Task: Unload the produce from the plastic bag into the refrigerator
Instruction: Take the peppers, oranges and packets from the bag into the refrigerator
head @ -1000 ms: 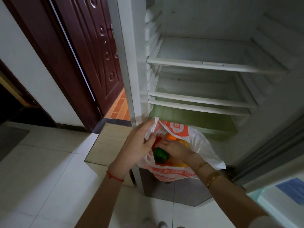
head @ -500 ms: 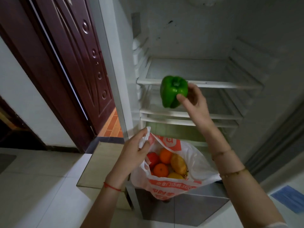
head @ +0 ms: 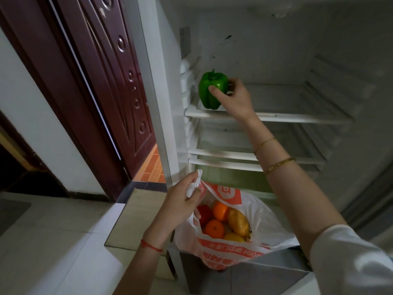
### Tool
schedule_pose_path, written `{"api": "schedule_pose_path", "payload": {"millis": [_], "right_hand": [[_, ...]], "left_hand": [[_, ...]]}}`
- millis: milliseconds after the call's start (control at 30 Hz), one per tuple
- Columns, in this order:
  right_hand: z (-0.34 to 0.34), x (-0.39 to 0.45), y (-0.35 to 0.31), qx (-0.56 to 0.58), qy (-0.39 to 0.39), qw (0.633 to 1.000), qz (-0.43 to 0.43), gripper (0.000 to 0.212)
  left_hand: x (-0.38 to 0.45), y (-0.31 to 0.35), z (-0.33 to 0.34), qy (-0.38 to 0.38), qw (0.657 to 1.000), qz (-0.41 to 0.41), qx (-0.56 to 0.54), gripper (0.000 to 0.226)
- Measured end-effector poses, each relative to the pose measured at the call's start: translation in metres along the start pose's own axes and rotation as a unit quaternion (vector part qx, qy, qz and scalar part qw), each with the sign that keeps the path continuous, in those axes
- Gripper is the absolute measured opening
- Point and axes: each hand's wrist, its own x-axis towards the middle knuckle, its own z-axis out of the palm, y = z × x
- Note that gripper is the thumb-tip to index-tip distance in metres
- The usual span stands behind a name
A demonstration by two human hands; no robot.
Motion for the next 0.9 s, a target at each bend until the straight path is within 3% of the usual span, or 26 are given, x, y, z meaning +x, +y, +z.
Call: {"api": "schedule_pose_path", "payload": {"millis": [333,400,467,533,600,733,800,900], "right_hand": [[-0.005,-0.015,0.01,-0.057,-0.003,0.998,0.011,0.08],[-0.009,-0.03,0.012,-0.058,0.061,0.996,-0.024,0.063],[-0.014,-0.054,0.017,-0.031,0.091,0.993,-0.068,0.034],[-0.02,-0.085,0.027,0.019,0.017,0.998,-0.051,0.024],[-0.024,-0.117,0.043,0.039,-0.123,0.992,0.013,0.03],[-0.013,-0.167,0.095,-0.068,-0.368,0.92,0.118,0.026],[0.006,-0.184,0.121,-0.15,-0.432,0.884,0.092,0.03],[0.045,-0.2,0.17,-0.253,-0.427,0.867,0.051,0.057]], "left_hand": [[-0.006,-0.001,0.001,0.006,1.0,0.005,-0.007,0.047],[-0.006,-0.004,0.002,0.003,1.0,0.007,-0.004,0.048],[-0.007,-0.008,0.002,0.006,1.0,0.009,-0.011,0.05],[-0.011,-0.011,0.001,0.012,0.999,0.006,-0.029,0.048],[-0.015,-0.013,0.0,0.024,0.999,0.006,-0.033,0.046],[-0.022,-0.018,-0.001,0.038,0.999,0.006,-0.01,0.043],[-0.025,-0.02,-0.002,0.04,0.999,0.003,-0.003,0.045],[-0.029,-0.016,-0.002,0.027,0.999,-0.004,-0.028,0.046]]}}
